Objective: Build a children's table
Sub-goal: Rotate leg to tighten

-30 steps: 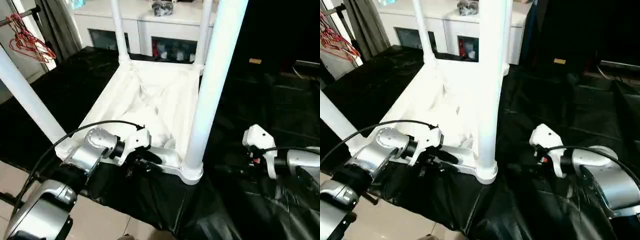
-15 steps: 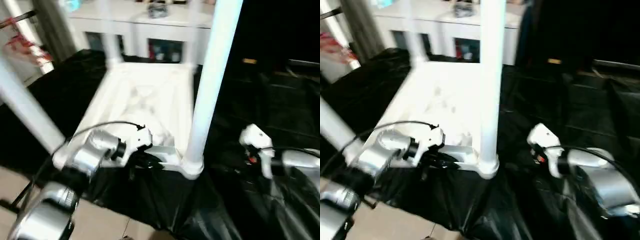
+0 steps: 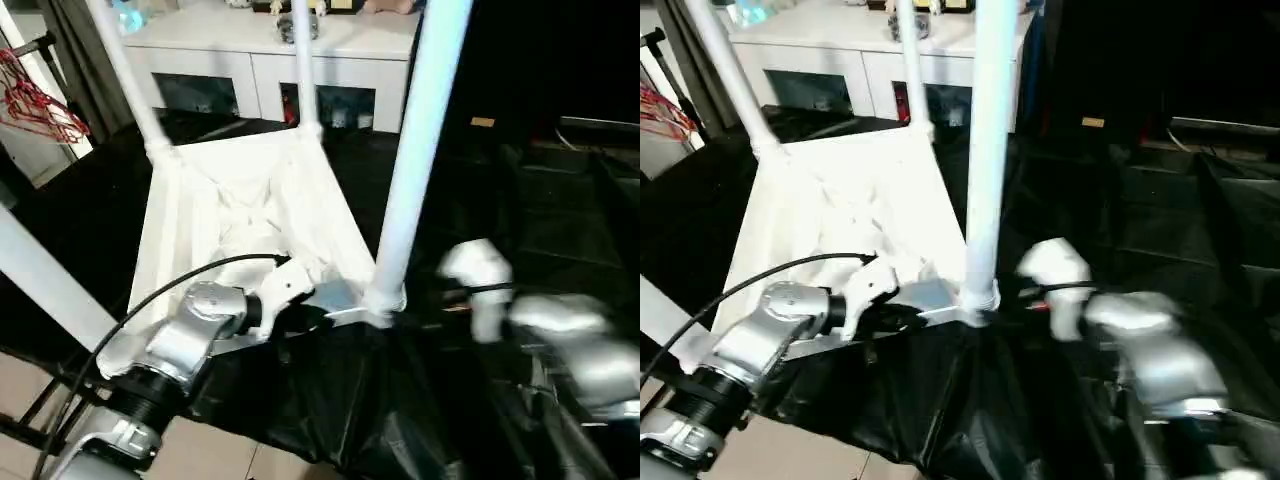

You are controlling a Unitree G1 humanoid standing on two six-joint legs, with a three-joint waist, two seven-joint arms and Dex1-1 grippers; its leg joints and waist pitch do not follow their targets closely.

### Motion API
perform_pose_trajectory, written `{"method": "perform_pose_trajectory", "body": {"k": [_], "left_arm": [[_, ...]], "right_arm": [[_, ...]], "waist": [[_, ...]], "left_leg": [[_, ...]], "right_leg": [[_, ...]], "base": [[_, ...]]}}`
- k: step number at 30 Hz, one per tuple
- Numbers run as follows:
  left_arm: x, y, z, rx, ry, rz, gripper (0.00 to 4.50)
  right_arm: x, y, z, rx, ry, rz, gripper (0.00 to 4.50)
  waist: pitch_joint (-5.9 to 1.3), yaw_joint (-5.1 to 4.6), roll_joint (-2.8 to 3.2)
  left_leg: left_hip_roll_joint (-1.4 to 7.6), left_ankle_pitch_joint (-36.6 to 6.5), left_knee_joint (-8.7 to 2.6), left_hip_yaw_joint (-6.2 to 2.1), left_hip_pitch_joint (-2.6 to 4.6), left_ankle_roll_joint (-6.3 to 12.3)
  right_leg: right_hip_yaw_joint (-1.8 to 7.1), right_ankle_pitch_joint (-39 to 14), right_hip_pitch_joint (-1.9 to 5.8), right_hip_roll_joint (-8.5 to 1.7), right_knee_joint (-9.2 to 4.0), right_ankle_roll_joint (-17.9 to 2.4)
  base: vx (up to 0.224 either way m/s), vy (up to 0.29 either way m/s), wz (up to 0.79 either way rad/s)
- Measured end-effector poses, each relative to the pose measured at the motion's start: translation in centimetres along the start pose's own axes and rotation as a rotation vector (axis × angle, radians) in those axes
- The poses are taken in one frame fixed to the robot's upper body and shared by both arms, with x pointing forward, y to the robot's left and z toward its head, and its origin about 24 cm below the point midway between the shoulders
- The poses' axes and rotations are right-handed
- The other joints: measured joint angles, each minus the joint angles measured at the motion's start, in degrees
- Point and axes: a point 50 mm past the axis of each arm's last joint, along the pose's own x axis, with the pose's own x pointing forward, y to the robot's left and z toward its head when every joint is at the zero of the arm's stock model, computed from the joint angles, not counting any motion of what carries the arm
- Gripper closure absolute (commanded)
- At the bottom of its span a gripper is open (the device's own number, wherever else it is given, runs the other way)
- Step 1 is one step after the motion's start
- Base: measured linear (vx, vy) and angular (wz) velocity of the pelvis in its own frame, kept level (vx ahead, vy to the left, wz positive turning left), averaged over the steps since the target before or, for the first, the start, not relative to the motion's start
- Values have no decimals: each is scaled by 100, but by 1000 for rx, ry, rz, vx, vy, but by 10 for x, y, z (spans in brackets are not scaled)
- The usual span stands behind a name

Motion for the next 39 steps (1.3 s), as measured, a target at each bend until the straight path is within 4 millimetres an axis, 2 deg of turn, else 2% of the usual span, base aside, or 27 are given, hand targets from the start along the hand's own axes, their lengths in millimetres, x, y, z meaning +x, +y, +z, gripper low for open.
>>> {"method": "perform_pose_trajectory", "body": {"k": [5,7,11,19,21,23,31,33,39], "left_arm": [[3,1,5,10,4,10,449],[3,2,6,11,2,18,450],[3,4,6,9,6,20,450],[4,9,6,3,13,32,450],[4,10,6,3,14,36,450],[4,11,6,3,14,39,450],[4,13,6,-5,12,51,450],[8,14,9,-18,3,77,450],[34,17,24,-58,-21,218,450]], "right_arm": [[15,-10,6,-29,-19,-75,7],[18,-11,6,-21,-20,-79,34],[19,-12,5,-37,-13,-64,54],[23,-14,-4,-42,19,-53,133],[23,-14,-4,-45,20,-52,138],[24,-16,-3,-45,20,-52,170],[28,-16,-4,-25,3,-68,183],[32,-17,-5,9,-18,-122,184],[55,-18,-5,138,-69,-435,184]], "waist": [[-9,19,-61],[-14,20,-81],[-13,19,-88],[-5,-1,-125],[-3,-5,-129],[-2,-6,-134],[-3,-8,-134],[-4,-15,-134],[-9,-3,-136]], "left_leg": [[-1,0,-1,0,-5,0],[-2,-2,-1,0,-8,3],[0,-3,-1,0,-7,4],[-1,-2,0,-1,-2,5],[-2,-2,0,-1,-2,5],[-1,-2,0,-1,0,5],[0,-2,0,-1,-1,5],[0,-2,-2,-1,0,5],[-2,-2,-1,-1,13,5]], "right_leg": [[1,0,0,-1,-3,0],[2,0,0,-1,-4,0],[1,0,0,-1,-2,0],[1,0,1,-1,-5,0],[1,0,1,-1,-6,0],[0,0,0,-1,-6,0],[-1,0,0,-1,-6,0],[-1,0,0,-1,-5,0],[2,0,0,-1,-18,0]], "base": [[0,0,0],[0,0,0],[0,0,0],[0,0,0],[0,0,0],[0,0,0],[0,0,0],[0,0,0],[0,0,0]]}}
